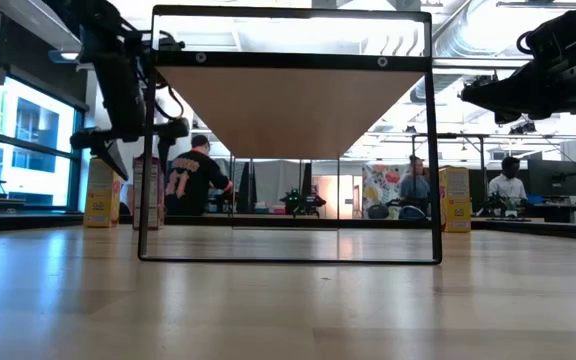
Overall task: Stack cereal on shelf
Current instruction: Put the top purple cereal box on the shelf
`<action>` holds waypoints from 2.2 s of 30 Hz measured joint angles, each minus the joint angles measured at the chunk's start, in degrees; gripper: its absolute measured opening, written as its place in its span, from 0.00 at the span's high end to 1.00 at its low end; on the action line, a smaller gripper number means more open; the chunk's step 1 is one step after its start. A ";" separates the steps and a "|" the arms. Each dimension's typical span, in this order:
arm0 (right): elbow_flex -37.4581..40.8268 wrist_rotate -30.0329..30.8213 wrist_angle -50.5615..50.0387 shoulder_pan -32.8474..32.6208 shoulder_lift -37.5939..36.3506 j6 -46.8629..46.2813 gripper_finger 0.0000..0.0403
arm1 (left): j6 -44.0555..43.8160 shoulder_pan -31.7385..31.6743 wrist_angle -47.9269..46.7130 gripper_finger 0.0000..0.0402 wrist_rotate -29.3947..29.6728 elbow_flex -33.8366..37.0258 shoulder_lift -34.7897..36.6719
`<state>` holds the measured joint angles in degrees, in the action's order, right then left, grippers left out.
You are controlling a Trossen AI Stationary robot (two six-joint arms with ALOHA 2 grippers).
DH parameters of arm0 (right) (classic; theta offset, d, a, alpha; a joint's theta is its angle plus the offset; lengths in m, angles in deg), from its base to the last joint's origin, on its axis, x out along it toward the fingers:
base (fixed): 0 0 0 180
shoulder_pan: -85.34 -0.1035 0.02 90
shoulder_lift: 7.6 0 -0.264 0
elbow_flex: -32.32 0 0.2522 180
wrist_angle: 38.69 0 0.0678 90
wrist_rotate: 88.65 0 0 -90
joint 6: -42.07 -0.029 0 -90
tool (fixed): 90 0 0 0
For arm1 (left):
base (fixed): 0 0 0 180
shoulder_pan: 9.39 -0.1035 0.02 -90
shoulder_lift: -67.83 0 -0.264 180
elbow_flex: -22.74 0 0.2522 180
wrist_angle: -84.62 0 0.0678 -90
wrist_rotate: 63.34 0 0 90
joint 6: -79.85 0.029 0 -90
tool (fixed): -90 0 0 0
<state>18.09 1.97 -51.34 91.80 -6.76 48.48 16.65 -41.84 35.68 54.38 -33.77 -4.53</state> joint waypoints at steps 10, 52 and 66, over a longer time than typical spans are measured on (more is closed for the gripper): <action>0.02 0.00 -0.01 -0.01 0.00 0.01 1.00 | -1.06 0.00 5.77 0.22 0.93 3.29 0.00; 0.02 0.02 0.00 0.00 -0.02 0.00 1.00 | 13.09 3.07 7.85 0.66 -1.74 -11.23 18.32; 0.02 0.01 -0.01 -0.01 -0.01 0.01 1.00 | 19.39 18.72 -5.95 0.70 6.91 -37.23 -3.01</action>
<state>18.11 1.98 -51.35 91.79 -6.77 48.49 36.04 -23.11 29.73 61.29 -71.01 -7.54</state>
